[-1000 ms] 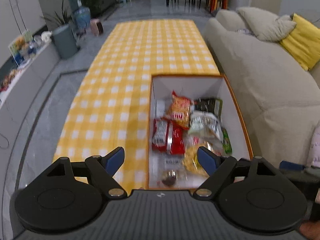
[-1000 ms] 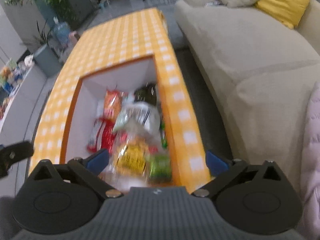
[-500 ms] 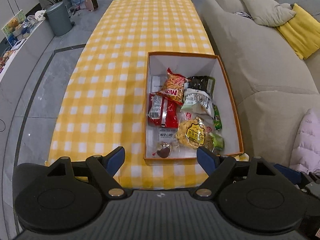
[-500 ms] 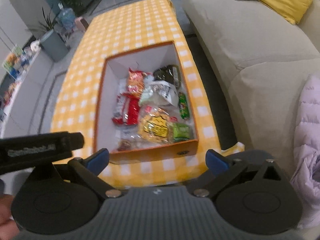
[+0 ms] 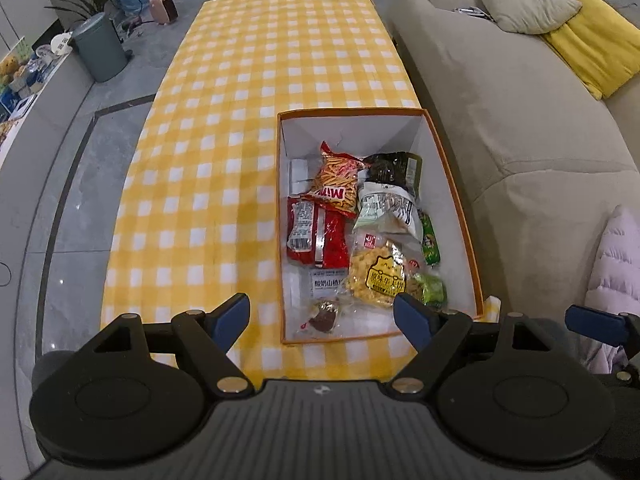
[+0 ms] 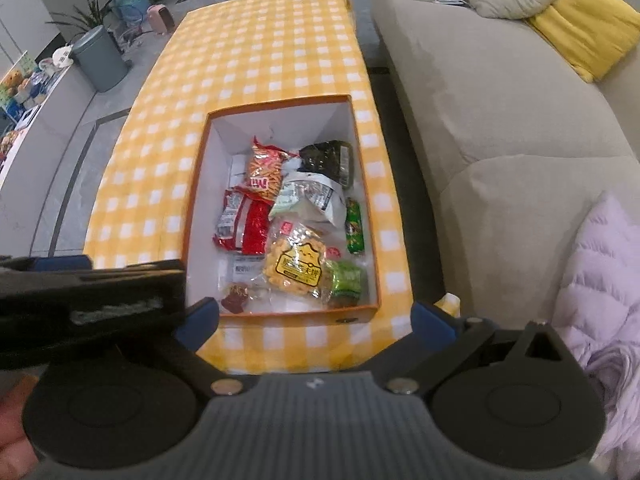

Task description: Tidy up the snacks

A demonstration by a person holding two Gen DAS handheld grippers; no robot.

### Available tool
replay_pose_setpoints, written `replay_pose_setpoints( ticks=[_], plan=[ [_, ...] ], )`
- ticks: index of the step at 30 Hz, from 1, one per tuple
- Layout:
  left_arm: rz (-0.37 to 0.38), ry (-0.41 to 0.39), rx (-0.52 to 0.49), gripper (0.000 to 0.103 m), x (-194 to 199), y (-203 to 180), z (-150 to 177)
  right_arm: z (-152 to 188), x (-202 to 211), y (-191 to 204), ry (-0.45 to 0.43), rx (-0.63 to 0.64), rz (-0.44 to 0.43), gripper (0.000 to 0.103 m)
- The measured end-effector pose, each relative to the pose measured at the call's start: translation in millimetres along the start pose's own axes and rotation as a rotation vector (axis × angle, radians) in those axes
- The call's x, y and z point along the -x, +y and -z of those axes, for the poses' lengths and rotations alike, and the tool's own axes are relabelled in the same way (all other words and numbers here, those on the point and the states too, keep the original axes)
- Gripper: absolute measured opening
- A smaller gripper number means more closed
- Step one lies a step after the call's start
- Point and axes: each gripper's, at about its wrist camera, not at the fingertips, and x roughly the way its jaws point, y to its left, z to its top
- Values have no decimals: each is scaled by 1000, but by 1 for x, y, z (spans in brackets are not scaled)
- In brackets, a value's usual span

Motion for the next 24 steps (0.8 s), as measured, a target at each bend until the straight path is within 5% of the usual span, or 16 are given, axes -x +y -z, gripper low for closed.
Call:
replay_pose_setpoints(
  ticks=[24],
  plan=[
    [9, 24, 13, 95, -19, 4, -8, -13, -18, 9, 21, 18, 26, 99]
  ],
)
